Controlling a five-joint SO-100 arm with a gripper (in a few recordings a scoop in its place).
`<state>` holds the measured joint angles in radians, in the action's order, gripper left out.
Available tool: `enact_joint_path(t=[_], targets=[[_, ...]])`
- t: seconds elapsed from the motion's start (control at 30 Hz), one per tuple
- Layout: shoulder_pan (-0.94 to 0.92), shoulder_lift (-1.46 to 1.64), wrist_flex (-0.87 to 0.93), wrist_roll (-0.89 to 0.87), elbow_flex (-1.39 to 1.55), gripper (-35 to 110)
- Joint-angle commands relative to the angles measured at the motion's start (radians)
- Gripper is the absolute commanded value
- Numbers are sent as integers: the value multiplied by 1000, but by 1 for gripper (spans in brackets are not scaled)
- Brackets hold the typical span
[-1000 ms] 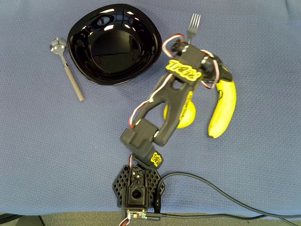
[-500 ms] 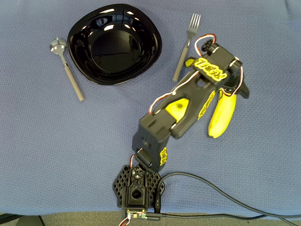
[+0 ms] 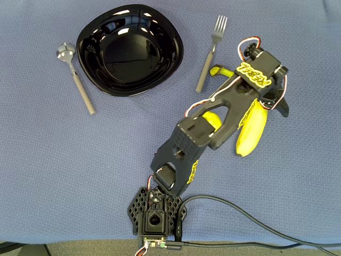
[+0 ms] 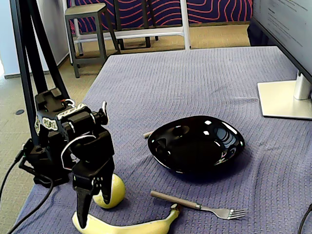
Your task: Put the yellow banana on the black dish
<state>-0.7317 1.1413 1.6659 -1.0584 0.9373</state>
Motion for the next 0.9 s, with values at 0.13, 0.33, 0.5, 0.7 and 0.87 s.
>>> enact_joint_path(t=[0.13, 0.33, 0.5, 0.7, 0.87], targets=[[-2, -84, -2, 106, -144, 41], [-3, -147, -9, 152, -179, 42], [-8, -209, -38, 195, -204, 41], [0, -262, -44, 216, -230, 44], [12, -249, -52, 164, -213, 43]])
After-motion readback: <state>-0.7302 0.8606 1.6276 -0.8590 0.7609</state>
